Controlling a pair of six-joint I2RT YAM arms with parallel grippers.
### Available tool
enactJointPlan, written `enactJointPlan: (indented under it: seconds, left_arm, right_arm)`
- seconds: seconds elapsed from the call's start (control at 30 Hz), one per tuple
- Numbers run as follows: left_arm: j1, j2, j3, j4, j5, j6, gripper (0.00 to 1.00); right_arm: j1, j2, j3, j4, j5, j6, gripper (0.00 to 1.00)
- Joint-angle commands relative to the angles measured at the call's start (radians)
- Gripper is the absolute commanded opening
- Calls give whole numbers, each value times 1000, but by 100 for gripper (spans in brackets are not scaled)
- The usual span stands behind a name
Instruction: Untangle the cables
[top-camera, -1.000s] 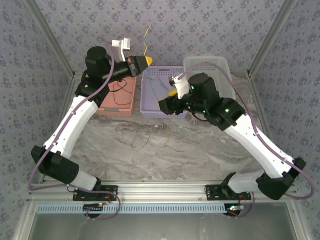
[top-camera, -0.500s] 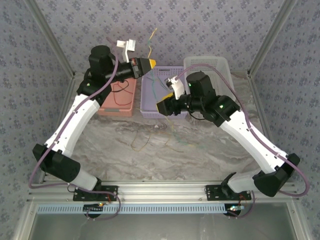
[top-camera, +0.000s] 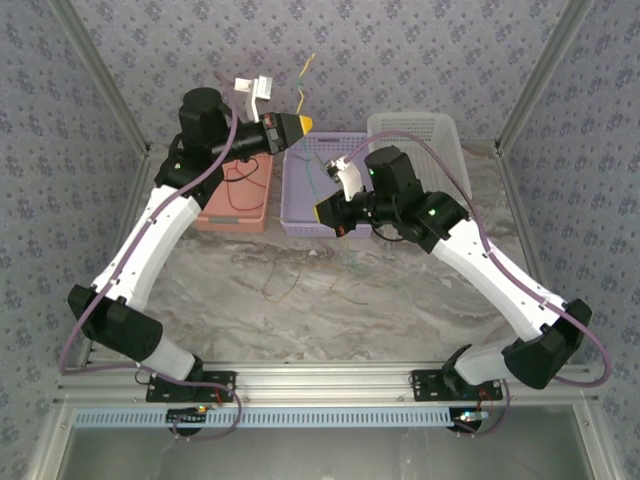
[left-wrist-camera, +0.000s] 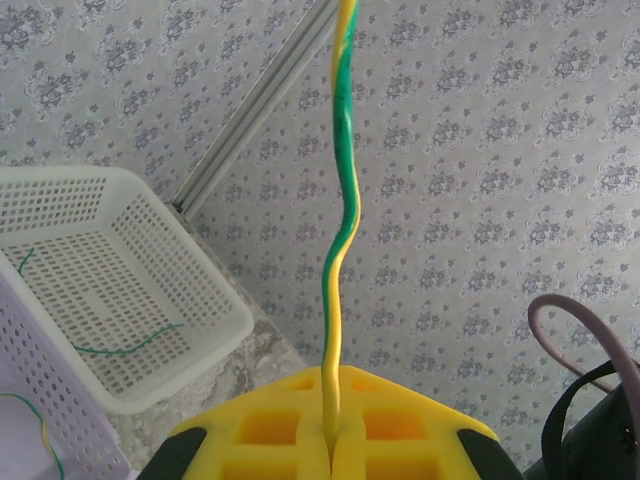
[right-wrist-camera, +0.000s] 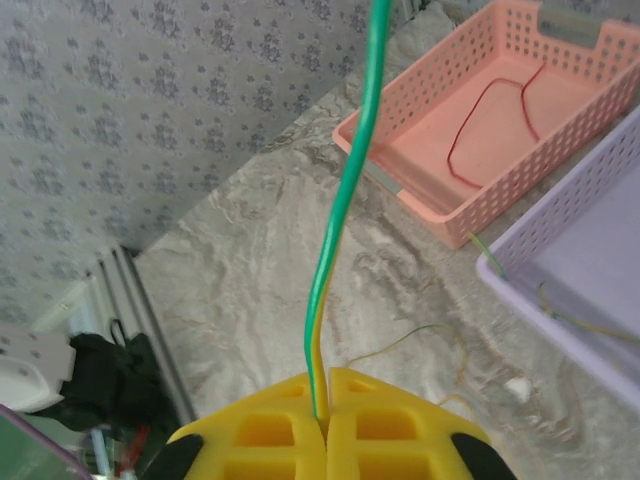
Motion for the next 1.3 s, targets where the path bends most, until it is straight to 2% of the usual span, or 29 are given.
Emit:
enactJointPlan:
  seconds: [0.0,0.03,0.07,0.13,0.17,0.23,0.3,0.33,0.43,0.5,0.63,0.8,0.93,1.1,1.2,1.27]
  left_arm:
    - [-10,1,35,5,-3,15,0]
    - [-9,0,38,-1,-10,14,0]
    - [-10,2,44,-17,-22,15,6]
    - [-10,-2,52,-44,-46,19,50]
    - [-9,-12,50,-55,-71,19,66]
    - [-10,-48,42,-89,-147,34,79]
    - [-9,-93,32,-153,-262,52,84]
    - [-9,-114,28,-194,-328,61,93]
    - [-9,-207,-33,-286,-528,68,94]
    - [-10,-277,-128,-276,-580,66,92]
    - [-12,-431,-408,-148,-590,24,87]
    - [-29,-594,-666,-50,-589,6,84]
    - [-38,-685,-773,-45,-603,24,83]
    - [-62,-729,-847,-40,-614,43,82]
    - [-72,-733,-895,-25,-621,22,75]
    - [-75,-711,-931,-12,-605,-21,63]
  right_arm:
    - [6,4,-5,25,21,13,0]
    - [5,4,-4,29,24,15,0]
    - [6,3,-4,36,29,17,0]
    - [5,2,-4,44,45,22,0]
    - [-1,2,-3,51,47,25,0]
    - [-16,4,-3,64,49,34,0]
    - [-42,10,2,85,40,45,0]
    - [-55,14,7,95,32,52,0]
    - [-103,52,50,127,16,64,0]
    - [-126,89,80,170,11,59,0]
    - [-183,203,159,278,-9,63,0]
    - [-219,364,254,423,-25,62,0]
    - [-236,500,338,498,-32,77,0]
    - [-246,659,419,567,-56,83,0]
    - [-251,735,463,581,-73,95,0]
    - [-251,765,468,594,-70,111,0]
